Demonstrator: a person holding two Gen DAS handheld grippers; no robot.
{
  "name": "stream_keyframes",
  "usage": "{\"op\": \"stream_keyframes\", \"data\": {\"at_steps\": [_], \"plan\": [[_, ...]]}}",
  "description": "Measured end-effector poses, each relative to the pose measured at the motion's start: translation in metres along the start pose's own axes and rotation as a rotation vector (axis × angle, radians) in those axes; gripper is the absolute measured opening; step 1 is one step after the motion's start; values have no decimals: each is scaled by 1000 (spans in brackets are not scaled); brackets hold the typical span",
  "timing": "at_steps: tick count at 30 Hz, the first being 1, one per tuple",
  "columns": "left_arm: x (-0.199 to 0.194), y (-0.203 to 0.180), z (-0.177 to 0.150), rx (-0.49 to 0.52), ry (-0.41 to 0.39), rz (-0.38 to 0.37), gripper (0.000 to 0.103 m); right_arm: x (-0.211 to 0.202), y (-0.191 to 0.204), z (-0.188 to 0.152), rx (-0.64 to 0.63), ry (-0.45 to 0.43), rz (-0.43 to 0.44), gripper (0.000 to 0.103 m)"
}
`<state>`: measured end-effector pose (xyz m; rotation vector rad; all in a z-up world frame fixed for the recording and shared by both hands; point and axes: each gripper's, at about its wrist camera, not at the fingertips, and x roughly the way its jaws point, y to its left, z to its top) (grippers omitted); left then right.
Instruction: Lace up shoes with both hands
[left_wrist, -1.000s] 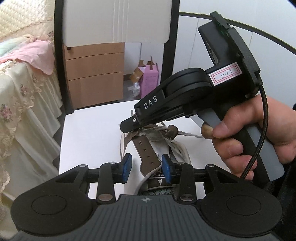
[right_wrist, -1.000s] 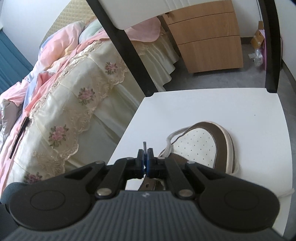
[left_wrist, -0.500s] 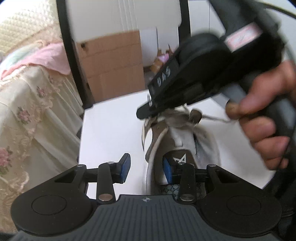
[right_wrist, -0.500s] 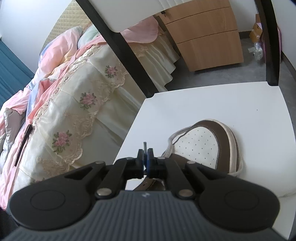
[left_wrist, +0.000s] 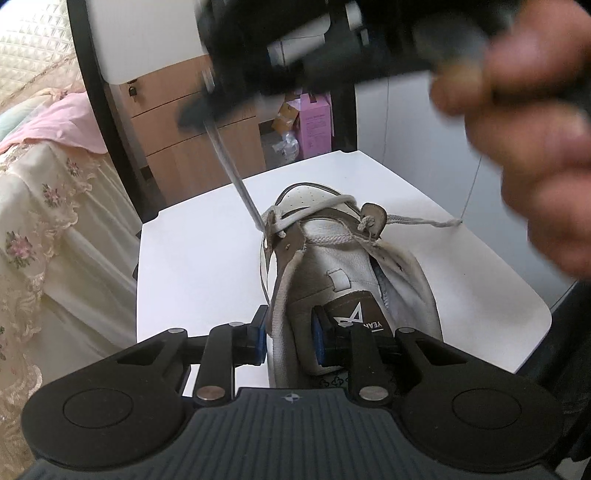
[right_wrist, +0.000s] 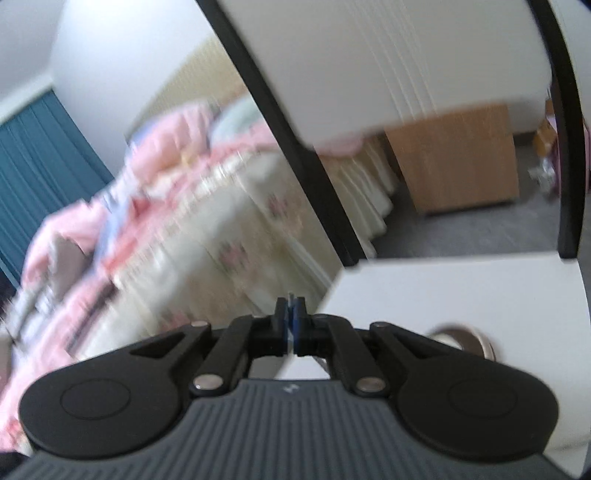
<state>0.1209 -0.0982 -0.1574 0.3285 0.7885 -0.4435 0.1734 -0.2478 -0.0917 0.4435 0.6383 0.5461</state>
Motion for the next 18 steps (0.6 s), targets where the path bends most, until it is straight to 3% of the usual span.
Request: {"op": "stream_keyframes", "data": {"at_steps": [6, 8, 12, 16, 18], "plan": [[3, 0, -2, -4, 2, -2, 26, -26, -5, 25, 101, -148, 110, 1], [3, -2, -3, 0, -5, 4, 26, -32, -10, 34, 140, -166, 108, 1], [-1, 3, -6, -41, -22, -11, 26, -41, -42, 38, 286, -175, 26, 5], [-7, 10, -6, -105, -50, -14, 28, -45, -96, 22, 531, -118, -128, 6], [-12, 11, -4, -116, -81, -10, 28, -44, -118, 12, 624, -82, -192, 13]]}}
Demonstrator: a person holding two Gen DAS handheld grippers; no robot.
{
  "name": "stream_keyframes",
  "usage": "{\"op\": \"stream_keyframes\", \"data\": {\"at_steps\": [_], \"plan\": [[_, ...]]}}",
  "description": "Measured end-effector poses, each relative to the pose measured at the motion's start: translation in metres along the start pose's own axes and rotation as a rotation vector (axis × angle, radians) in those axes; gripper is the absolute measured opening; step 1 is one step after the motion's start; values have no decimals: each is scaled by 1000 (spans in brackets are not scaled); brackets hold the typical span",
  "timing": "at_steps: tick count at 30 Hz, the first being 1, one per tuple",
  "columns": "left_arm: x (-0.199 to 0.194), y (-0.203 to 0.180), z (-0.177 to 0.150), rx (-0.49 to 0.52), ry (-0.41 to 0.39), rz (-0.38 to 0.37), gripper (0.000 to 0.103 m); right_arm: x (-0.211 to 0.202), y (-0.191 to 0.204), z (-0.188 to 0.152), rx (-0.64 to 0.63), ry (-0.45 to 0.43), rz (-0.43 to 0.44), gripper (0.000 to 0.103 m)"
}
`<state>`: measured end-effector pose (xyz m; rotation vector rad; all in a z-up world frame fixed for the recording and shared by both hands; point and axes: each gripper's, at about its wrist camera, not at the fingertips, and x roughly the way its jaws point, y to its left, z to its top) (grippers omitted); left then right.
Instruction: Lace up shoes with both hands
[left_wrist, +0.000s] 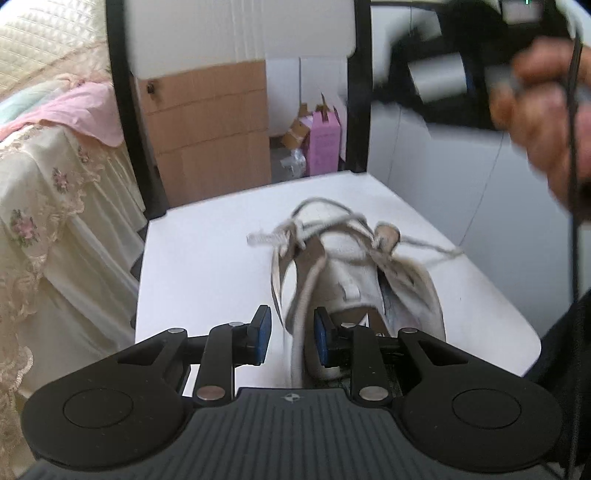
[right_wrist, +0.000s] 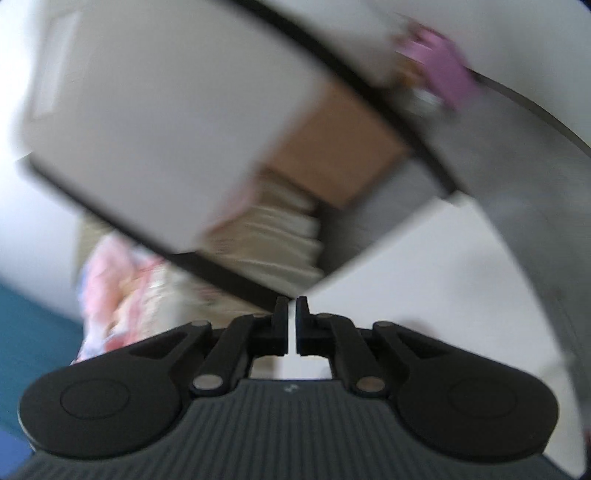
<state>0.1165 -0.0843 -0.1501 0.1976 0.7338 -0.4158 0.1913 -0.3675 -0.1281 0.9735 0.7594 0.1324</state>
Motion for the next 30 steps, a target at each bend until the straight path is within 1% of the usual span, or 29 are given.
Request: {"op": "stream_keyframes", "data": {"at_steps": [1, 2, 3, 5, 9, 11, 12, 15, 17, 20, 24, 27, 30], "plan": [[-2, -1, 1, -1, -17, 9, 28, 4, -11, 1, 46, 15, -40, 22], [-4, -3, 2, 1, -34, 23, 28, 8, -21, 1, 91, 38, -77, 38], [-5, -5, 3, 9, -48, 46, 28, 12, -29, 0, 121, 58, -96, 41], [0, -10, 5, 34, -52, 72, 29, 18, -39, -2, 163, 83, -118, 41], [5, -7, 10, -2, -45, 38, 28, 30, -49, -5, 219, 119, -130, 41], [7, -5, 11, 0, -38, 11, 22, 36, -52, -5, 211, 131, -144, 43], [8, -6, 10, 21, -35, 2, 14, 40, -53, -7, 210, 136, -153, 44], [11, -11, 8, 83, -31, -13, 13, 51, -53, -13, 215, 134, -179, 46], [13, -8, 7, 81, -26, -28, 13, 59, -52, -15, 223, 121, -186, 48], [16, -4, 7, 66, -13, -44, 13, 62, -53, -13, 238, 106, -157, 48], [19, -5, 7, 89, -11, -53, 13, 74, -45, -13, 226, 95, -140, 49], [19, -3, 6, 75, -7, -71, 13, 80, -44, -12, 238, 91, -123, 49], [18, -3, 6, 82, -6, -79, 13, 84, -44, -10, 250, 93, -98, 49]]}}
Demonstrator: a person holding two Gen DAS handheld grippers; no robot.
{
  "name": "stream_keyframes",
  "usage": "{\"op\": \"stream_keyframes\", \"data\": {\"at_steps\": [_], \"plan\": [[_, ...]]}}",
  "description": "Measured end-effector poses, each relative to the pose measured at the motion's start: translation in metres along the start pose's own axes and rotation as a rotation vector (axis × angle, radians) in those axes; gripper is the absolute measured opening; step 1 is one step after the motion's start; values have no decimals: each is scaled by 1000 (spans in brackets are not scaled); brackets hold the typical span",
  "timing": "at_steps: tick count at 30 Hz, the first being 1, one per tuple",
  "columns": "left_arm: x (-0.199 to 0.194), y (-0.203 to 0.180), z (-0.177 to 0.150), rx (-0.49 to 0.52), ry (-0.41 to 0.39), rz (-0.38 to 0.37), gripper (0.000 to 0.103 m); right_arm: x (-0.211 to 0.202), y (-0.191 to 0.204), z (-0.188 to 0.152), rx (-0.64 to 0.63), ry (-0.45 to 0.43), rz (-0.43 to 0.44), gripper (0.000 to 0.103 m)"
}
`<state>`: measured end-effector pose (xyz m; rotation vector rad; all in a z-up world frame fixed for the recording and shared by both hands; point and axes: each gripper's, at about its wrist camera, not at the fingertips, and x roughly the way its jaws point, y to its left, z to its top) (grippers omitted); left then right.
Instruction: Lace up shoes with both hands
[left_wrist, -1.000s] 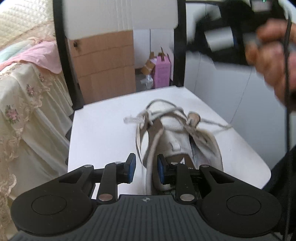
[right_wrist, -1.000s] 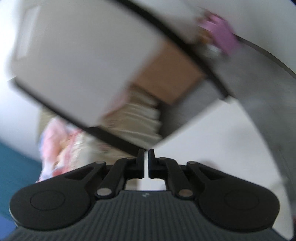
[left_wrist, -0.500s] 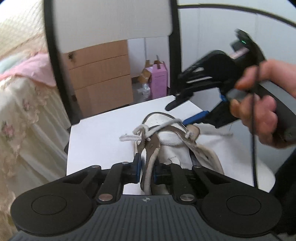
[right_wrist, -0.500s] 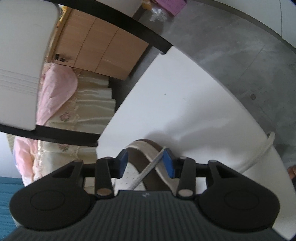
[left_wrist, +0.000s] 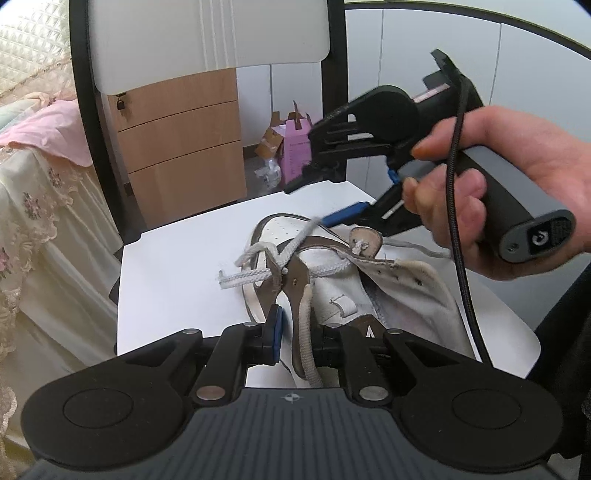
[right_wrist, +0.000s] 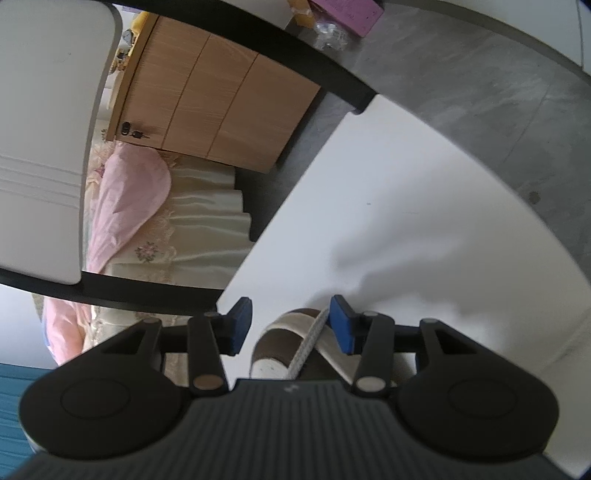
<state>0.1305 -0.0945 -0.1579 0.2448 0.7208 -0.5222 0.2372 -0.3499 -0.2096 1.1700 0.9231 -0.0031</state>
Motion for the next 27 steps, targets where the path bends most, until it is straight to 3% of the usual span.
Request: {"op": "stream_keyframes", "data": {"at_steps": [16, 27], "plan": [[-4, -2, 1, 2, 9, -18, 13, 34, 25, 6, -9, 107, 116, 49], [-7, -6, -2, 6, 4, -4, 15, 29, 42, -8, -107, 161, 117, 50]]}}
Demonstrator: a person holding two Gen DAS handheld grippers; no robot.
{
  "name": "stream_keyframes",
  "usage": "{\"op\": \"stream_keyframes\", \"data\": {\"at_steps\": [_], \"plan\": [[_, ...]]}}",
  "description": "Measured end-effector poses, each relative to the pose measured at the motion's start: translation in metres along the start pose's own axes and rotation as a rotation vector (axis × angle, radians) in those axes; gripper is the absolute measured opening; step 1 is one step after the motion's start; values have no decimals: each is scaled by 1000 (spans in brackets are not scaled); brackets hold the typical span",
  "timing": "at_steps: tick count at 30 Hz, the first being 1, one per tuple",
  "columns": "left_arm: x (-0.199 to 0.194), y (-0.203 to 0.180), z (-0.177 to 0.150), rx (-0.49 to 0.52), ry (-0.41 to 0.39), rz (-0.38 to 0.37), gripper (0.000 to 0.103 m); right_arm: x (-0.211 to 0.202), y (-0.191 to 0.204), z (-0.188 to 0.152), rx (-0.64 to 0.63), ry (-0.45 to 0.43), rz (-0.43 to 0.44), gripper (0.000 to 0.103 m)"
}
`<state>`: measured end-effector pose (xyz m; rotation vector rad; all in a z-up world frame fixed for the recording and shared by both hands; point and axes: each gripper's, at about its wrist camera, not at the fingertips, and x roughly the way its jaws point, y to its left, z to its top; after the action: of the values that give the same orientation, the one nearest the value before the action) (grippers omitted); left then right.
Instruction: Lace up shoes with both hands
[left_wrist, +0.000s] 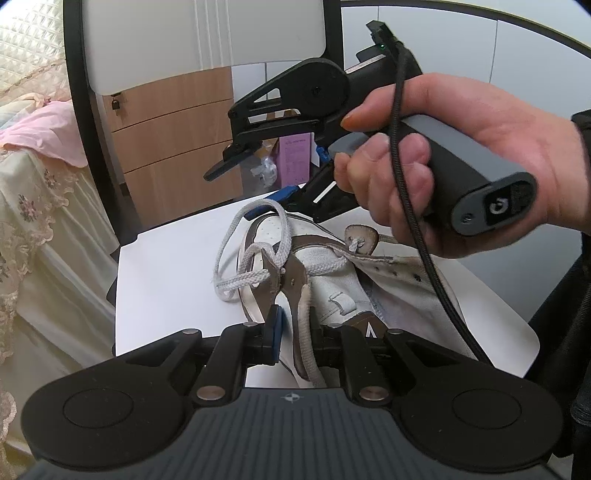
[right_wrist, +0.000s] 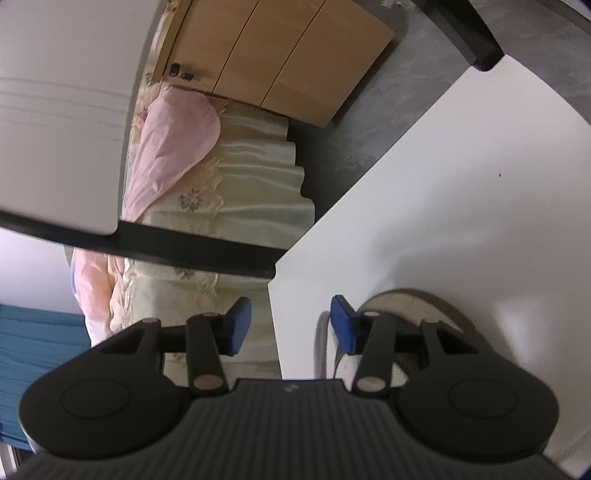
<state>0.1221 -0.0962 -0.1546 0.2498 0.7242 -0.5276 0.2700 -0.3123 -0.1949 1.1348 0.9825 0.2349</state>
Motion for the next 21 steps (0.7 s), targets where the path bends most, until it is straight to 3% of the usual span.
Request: {"op": "stream_keyframes", "data": {"at_steps": [4, 9, 15, 21], "plan": [[0, -1, -2, -4, -6, 14, 15, -6, 2, -8, 9, 39, 44, 50], [0, -4, -1, -26, -7, 32, 16, -25, 6, -23, 15, 27, 203, 50], [-1, -2, -2, -61, -7, 50, 16, -62, 5, -37, -19, -43, 208, 50], [4, 0, 0, -73, -9, 66, 16, -95, 0, -60, -65, -101, 129, 50]]}}
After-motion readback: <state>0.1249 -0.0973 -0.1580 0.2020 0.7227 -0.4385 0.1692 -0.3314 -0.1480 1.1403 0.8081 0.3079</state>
